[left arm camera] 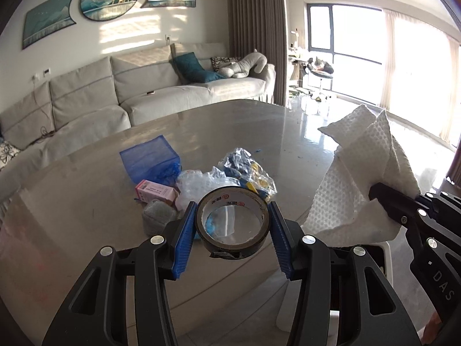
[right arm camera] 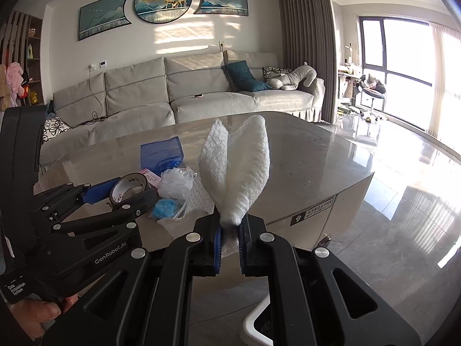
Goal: Collect trash
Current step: 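Carry tape and paper towel over the bin and open both tools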
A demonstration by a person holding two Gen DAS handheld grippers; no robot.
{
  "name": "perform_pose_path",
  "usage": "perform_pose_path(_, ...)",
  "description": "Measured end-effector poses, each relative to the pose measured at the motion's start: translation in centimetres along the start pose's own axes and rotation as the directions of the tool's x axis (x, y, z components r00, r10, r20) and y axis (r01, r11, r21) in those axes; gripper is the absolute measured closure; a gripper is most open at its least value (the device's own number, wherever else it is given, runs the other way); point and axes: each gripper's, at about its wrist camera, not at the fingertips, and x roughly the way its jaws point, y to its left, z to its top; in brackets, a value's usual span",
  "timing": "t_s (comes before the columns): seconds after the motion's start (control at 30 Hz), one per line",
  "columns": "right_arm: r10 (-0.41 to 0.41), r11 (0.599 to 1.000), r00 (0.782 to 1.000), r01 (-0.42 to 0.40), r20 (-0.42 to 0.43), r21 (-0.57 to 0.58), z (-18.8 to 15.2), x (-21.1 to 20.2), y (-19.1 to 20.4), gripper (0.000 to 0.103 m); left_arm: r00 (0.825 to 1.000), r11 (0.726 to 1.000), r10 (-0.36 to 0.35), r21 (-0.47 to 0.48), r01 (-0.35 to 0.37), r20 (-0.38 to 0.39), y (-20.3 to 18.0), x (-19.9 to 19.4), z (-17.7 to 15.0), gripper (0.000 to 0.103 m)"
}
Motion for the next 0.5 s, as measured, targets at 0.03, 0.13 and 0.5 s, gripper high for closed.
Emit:
perform_pose_path(0.03, -0.012, 1.0, 1.0, 0.012, 0.0, 0.007, -0.2, -0.3, -0.5, 0.093, 1.0, 1.0, -0.011, 0.008, 0.011, 0.0, -0.7, 0.0, -0.1, 0.054)
perform_pose_path(0.13, -0.055, 0.998, 0.998, 0.055, -0.007, 0.026, -1.3, -1.4, -2.0, 0.092, 0.999, 0.998, -0.053, 0.035, 0.053, -0.003, -3.1, 0.2, -0.4, 0.054)
perform_pose_path(0.5, -0.176, 0.976, 0.982, 0.184, -0.075, 0.118, -5.9, -3.4, -7.7, 0.092, 0.98, 0.973, -0.186, 0.125, 0.194, -0.068, -11.1, 1.6, -2.0, 0.054)
